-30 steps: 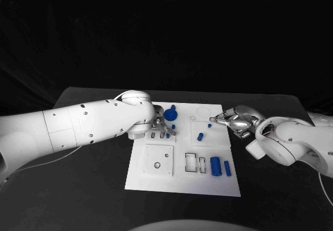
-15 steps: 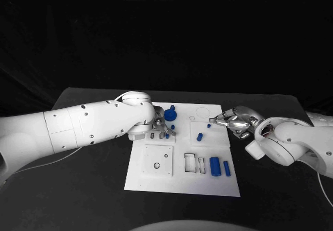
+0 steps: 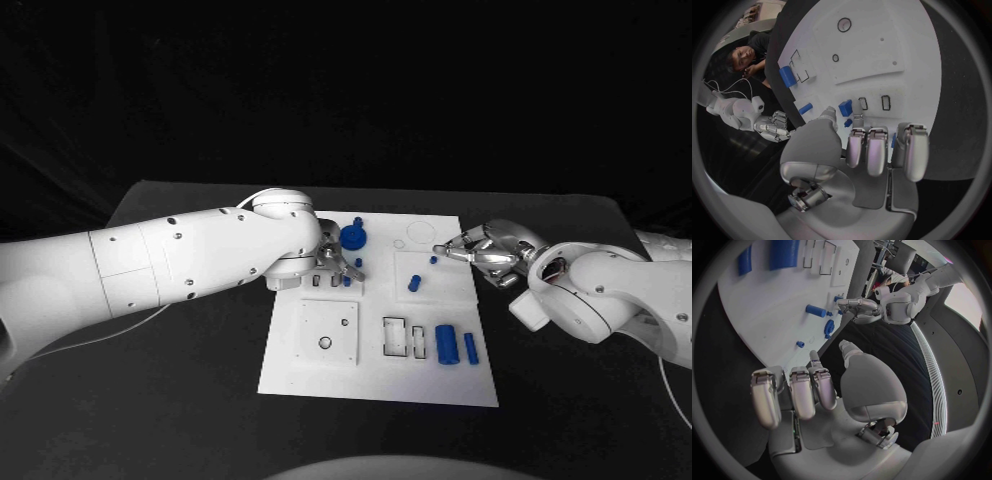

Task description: Assemble the parts on the task board

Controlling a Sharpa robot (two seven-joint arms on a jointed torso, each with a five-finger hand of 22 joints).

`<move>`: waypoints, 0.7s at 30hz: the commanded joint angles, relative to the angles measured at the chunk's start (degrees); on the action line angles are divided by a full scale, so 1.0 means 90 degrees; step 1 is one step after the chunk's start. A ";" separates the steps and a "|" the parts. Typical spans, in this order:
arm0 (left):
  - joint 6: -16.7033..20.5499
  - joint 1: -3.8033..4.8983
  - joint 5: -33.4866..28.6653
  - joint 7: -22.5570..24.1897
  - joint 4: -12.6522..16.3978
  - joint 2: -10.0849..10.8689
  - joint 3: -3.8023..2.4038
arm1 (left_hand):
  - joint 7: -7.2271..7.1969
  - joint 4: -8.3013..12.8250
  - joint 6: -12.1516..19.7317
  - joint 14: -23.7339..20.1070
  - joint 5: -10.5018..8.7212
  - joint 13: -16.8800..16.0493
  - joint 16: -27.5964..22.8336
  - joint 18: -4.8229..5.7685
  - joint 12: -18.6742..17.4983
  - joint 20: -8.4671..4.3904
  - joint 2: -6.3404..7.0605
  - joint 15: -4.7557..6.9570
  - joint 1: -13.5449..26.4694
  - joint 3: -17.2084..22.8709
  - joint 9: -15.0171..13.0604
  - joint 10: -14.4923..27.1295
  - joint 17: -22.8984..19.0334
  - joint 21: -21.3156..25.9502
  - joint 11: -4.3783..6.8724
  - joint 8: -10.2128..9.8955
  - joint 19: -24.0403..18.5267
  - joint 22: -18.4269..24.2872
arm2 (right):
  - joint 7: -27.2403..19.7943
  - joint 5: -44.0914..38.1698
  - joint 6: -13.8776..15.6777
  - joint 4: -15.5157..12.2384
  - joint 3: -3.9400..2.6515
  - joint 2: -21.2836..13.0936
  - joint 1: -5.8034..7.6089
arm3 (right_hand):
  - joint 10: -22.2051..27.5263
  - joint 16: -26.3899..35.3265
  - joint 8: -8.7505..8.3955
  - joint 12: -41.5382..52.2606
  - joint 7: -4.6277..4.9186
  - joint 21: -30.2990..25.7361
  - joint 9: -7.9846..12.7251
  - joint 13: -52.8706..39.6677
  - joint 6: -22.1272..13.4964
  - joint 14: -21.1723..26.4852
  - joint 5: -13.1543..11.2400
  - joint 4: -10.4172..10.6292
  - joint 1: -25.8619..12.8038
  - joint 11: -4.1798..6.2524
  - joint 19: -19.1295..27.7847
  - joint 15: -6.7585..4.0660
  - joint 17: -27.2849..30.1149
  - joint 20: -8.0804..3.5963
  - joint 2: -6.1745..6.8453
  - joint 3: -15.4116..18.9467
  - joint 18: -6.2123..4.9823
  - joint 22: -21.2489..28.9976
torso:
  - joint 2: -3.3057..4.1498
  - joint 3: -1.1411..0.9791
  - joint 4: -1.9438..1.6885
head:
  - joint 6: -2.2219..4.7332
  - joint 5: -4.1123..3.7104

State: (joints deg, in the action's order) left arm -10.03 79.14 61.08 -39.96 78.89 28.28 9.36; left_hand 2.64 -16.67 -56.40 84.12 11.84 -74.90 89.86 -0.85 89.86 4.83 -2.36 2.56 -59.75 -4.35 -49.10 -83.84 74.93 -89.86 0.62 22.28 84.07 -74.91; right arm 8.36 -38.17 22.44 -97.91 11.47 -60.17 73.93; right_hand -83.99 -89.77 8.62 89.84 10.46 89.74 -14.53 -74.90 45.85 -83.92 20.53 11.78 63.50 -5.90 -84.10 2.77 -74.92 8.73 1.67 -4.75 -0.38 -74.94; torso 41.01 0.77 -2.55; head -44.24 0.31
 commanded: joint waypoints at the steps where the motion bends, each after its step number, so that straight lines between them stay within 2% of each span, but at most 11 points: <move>1: -0.0136 -0.0001 -0.0027 -0.0214 -0.0010 -0.0021 -0.0003 | 0.0008 -0.0011 -0.0054 0.0653 -0.0038 -0.1677 0.0016 0.0095 0.0016 -0.0007 -0.0062 0.0006 -0.0006 -0.0040 -0.0009 -0.0685 0.1675 -0.0016 -0.0009 -0.0034 0.0658 -0.1677 | 0.0022 -0.0069 -0.0101 -0.0013 0.0001 0.0003 -0.0006 | -0.0668 -0.0026 0.0013 0.0018 0.0011 0.0029 0.0001 -0.1677 -0.0031 -0.0676 0.0027 0.0002 -0.0016 -0.0065 -0.0656 0.0031 -0.1676 0.0052 -0.0048 0.0036 0.0042 -0.1673 | -0.0005 -0.0002 -0.0004 | -0.0004 0.0001; 7: -0.0163 -0.0003 -0.0052 -0.0195 -0.0024 -0.0036 -0.0002 | 0.0006 -0.0002 -0.0054 0.0653 -0.0045 -0.1677 0.0016 0.0095 0.0016 -0.0007 -0.0079 0.0006 -0.0046 -0.0043 -0.0020 -0.0685 0.1675 -0.0016 -0.0007 -0.0043 0.0658 -0.1677 | 0.0026 -0.0072 -0.0105 -0.0010 0.0001 0.0008 -0.0006 | -0.0668 -0.0026 0.0013 0.0018 0.0011 0.0029 0.0001 -0.1677 -0.0031 -0.0676 0.0027 0.0002 -0.0016 -0.0065 -0.0656 0.0031 -0.1676 0.0052 -0.0048 0.0036 0.0042 -0.1673 | -0.0006 0.0001 -0.0007 | -0.0007 -0.0002; 16: -0.0135 -0.0008 -0.0073 -0.0142 -0.0037 -0.0056 -0.0002 | -0.0017 0.0002 -0.0059 0.0653 -0.0039 -0.1677 0.0016 0.0095 0.0016 -0.0016 -0.0302 0.0022 -0.0445 0.0023 -0.0100 -0.0685 0.1675 -0.0016 0.0013 -0.0112 0.0658 -0.1677 | 0.0032 -0.0080 -0.0100 -0.0004 0.0002 0.0017 -0.0009 | -0.0668 -0.0026 0.0013 0.0018 0.0011 0.0029 0.0001 -0.1677 -0.0031 -0.0676 0.0027 0.0002 -0.0016 -0.0065 -0.0656 0.0031 -0.1676 0.0052 -0.0048 0.0036 0.0042 -0.1673 | -0.0006 0.0000 -0.0005 | -0.0005 -0.0003; 21: -0.0161 -0.0008 -0.0148 -0.0118 -0.0051 -0.0067 0.0000 | -0.0027 0.0004 -0.0082 0.0653 -0.0037 -0.1677 0.0016 0.0095 0.0016 -0.0021 -0.0327 0.0027 -0.0556 0.0030 -0.0126 -0.0685 0.1675 -0.0016 0.0019 -0.0118 0.0658 -0.1677 | 0.0038 -0.0088 -0.0097 0.0001 0.0002 0.0022 -0.0011 | -0.0668 -0.0026 0.0013 0.0018 0.0011 0.0029 0.0001 -0.1677 -0.0031 -0.0676 0.0027 0.0002 -0.0016 -0.0065 -0.0656 0.0031 -0.1676 0.0052 -0.0048 0.0036 0.0042 -0.1673 | -0.0007 -0.0003 -0.0005 | -0.0009 -0.0002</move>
State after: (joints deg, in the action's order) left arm -10.44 79.08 60.66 -39.97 78.44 27.87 9.36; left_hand 2.44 -16.67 -56.61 84.13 11.63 -74.90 89.86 -0.86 89.86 4.83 -5.36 2.56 -64.32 -4.34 -50.20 -83.84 74.92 -89.86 0.62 21.58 84.08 -74.91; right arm 8.57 -38.25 22.36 -97.87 11.48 -60.04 73.89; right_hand -83.99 -89.77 8.62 89.84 10.46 89.74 -14.52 -74.90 45.85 -83.92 20.53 11.78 63.50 -5.90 -84.10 2.77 -74.91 8.73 1.67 -4.75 -0.38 -74.93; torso 40.95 0.77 -2.58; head -44.29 0.30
